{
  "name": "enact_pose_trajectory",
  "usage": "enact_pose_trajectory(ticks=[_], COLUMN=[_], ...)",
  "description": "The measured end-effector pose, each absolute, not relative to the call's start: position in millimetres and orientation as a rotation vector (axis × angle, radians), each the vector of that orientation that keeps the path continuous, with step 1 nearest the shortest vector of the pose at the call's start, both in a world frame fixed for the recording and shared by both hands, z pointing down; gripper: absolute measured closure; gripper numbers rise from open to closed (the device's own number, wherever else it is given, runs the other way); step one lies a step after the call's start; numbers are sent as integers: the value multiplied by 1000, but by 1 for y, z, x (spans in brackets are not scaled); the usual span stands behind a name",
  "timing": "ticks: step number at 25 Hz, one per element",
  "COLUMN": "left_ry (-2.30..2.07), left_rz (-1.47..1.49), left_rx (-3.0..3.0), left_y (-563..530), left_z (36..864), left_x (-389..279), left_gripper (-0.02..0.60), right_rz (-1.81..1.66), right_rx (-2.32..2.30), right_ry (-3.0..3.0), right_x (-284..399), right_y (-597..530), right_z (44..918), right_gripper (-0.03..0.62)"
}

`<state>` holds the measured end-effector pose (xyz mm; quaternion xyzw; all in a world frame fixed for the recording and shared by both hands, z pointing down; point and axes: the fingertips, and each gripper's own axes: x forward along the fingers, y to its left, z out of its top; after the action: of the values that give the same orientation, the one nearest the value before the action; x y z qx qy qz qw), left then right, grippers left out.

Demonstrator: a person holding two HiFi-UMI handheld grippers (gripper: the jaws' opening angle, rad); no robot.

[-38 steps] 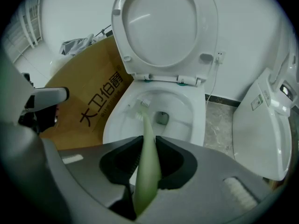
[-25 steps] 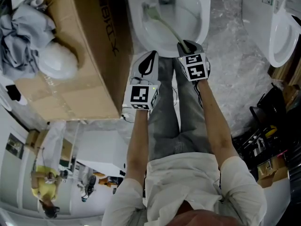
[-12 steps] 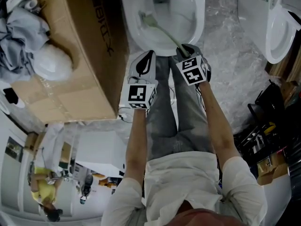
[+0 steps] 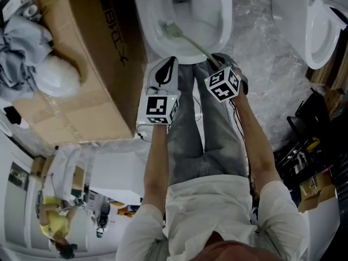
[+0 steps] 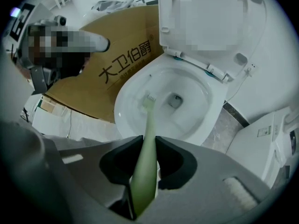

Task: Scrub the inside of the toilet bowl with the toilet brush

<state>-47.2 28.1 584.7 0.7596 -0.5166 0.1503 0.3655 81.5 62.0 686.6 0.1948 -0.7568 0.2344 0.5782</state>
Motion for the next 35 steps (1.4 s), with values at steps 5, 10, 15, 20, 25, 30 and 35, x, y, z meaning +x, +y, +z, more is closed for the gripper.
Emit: enact_pose_trajectory(ticks=[5, 10, 15, 20, 25, 30, 35], left_ry=[-1297, -1271, -1243, -1216, -1195, -1183, -1186], left_rz=[399, 407, 406, 402, 400, 397, 387], left_rx=[1964, 1973, 1984, 1993, 2005, 2012, 2011], left_y=[27, 25, 22, 20, 16, 12, 7], left_z=[586, 589, 591, 592, 592, 593, 591], left_x=[-44, -42, -39, -38, -40, -42, -38], left_gripper=[563, 563, 563, 563, 563, 563, 563], right_rz=[461, 402, 298, 202, 123, 13, -78], right_rx=[386, 345, 292, 246, 220, 167, 124], right_ry=[-1732, -1689, -1650, -1604, -1559, -1526, -1497], right_x=[100, 119, 132, 147, 160, 162, 169], right_y=[68, 69, 64, 55, 43, 31, 13], right_z=[689, 693, 693, 692, 690, 690, 688], right_gripper=[508, 508, 508, 508, 510, 510, 510])
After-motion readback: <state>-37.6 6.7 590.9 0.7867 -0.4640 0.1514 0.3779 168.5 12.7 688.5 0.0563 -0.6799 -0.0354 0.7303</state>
